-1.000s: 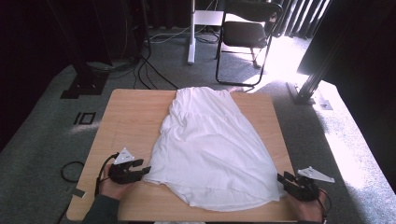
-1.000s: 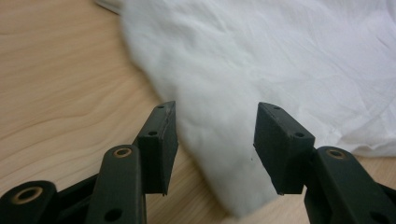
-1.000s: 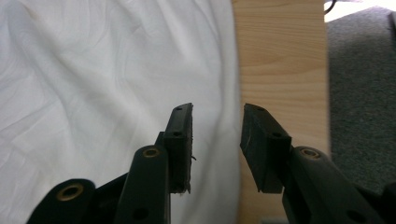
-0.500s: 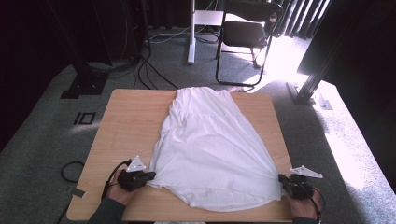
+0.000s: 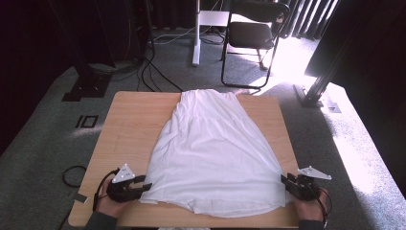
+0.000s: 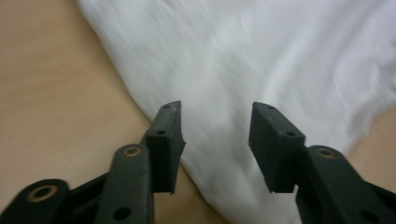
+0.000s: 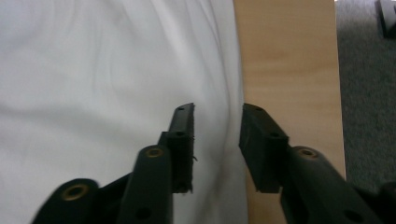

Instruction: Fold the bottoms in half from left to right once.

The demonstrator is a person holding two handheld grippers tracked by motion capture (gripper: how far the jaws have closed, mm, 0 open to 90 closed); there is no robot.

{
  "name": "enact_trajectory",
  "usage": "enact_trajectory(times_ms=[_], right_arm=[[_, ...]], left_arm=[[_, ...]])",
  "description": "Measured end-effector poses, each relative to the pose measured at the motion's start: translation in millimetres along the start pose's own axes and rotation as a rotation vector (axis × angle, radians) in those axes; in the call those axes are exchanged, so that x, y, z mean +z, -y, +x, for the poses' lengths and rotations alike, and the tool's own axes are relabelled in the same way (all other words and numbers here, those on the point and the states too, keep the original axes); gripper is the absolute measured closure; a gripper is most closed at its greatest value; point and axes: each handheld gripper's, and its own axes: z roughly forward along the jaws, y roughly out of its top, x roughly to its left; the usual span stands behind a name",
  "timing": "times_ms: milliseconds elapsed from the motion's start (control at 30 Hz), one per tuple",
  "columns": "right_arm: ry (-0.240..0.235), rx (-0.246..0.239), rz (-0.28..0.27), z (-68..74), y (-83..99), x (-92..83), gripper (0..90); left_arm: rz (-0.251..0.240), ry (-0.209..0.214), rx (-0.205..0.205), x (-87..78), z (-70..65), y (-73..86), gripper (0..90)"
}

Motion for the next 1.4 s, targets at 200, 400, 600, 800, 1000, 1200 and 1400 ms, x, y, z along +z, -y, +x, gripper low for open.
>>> enact_trajectory(times_ms=[200,400,600,800,1000,1200,1400], right_arm=[[-0.048,-0.033,-0.055,3.7,-36.3,29.7,55.8],[-0.045,0.004,-0.041,0.1,-63.5,74.9,54.5],[-0.035,0.001,0.009,-2.7,-78.0,108.0,57.7],[-0.001,-0.048,0.095,-4.3,-76.6,118.2,82.9],[0.060,-0.068,0.099,2.3,-66.8,107.7,89.1],[0.055,-0.094,0.107,20.0,-46.0,85.6,89.1],[-0.017,-0.050,0.091,31.2,-17.1,57.6,88.6]], left_arm=[[-0.049,-0.092,-0.056,29.2,30.7,-34.2,47.1],[0.002,-0.117,-0.104,76.9,52.7,-61.3,44.8],[0.080,-0.148,-0.112,107.5,58.8,-69.6,43.1],[0.091,-0.116,-0.077,106.6,53.8,-67.3,86.2],[0.099,-0.125,-0.055,84.4,51.3,-49.3,88.1],[0.094,-0.116,-0.048,59.9,40.0,-26.9,88.1],[0.096,-0.104,-0.030,30.2,23.6,-2.8,87.9]])
